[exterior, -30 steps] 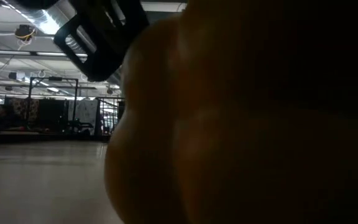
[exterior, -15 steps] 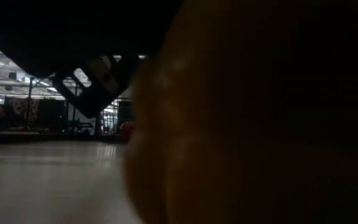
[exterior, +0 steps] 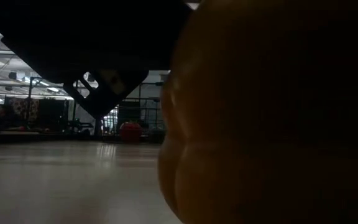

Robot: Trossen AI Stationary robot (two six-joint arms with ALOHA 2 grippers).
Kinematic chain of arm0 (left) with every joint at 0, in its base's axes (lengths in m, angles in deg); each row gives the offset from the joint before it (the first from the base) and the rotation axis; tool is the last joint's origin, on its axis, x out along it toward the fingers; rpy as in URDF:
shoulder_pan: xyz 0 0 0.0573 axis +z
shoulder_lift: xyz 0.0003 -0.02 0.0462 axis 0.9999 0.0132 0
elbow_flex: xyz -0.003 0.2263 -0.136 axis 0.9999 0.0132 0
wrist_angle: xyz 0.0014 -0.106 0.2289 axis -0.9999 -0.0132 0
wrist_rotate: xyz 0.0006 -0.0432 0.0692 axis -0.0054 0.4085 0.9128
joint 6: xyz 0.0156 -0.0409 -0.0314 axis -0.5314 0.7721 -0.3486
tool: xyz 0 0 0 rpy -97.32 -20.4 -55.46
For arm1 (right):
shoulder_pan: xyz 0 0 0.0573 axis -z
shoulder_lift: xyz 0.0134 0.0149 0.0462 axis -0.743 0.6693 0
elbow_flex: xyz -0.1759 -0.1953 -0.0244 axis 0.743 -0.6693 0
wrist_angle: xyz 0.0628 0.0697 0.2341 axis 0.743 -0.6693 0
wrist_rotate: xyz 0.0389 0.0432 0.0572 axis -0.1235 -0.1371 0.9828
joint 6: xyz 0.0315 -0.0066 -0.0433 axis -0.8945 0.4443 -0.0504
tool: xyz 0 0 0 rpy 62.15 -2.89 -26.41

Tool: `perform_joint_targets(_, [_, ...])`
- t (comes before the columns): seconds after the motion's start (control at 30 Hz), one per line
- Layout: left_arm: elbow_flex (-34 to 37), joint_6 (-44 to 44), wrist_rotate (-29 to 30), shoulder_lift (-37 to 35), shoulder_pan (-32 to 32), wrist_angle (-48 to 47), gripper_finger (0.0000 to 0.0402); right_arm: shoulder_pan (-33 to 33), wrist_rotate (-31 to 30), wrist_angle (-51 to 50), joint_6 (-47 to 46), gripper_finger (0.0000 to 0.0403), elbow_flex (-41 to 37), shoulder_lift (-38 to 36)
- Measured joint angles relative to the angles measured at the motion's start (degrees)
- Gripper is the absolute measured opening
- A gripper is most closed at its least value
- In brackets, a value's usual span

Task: Sort produce into baskets
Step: Put the yellow bell pepper into the right gold wire basket

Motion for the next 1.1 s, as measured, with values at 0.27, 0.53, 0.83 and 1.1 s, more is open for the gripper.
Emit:
perform_joint_targets(0.27, [0.00,0.31,-0.02,0.00,0.00,0.02,0.0002,0.00,0.01,0.01,-4.64,0.0234,0.00,0.02])
perform_joint_targets(0.53, [0.00,0.34,-0.02,0.04,0.00,0.04,0.0007,0.00,-0.01,0.10,-5.06,0.0233,0.00,0.02])
perform_joint_targets(0.83, [0.00,0.53,-0.04,0.04,0.00,0.13,0.0008,0.02,-0.10,0.19,-5.17,0.0168,0.00,0.02])
perform_joint_targets(1.1, [0.00,0.58,-0.04,0.04,0.00,0.15,0.0003,0.04,-0.14,0.36,-4.78,0.0110,0.00,0.02])
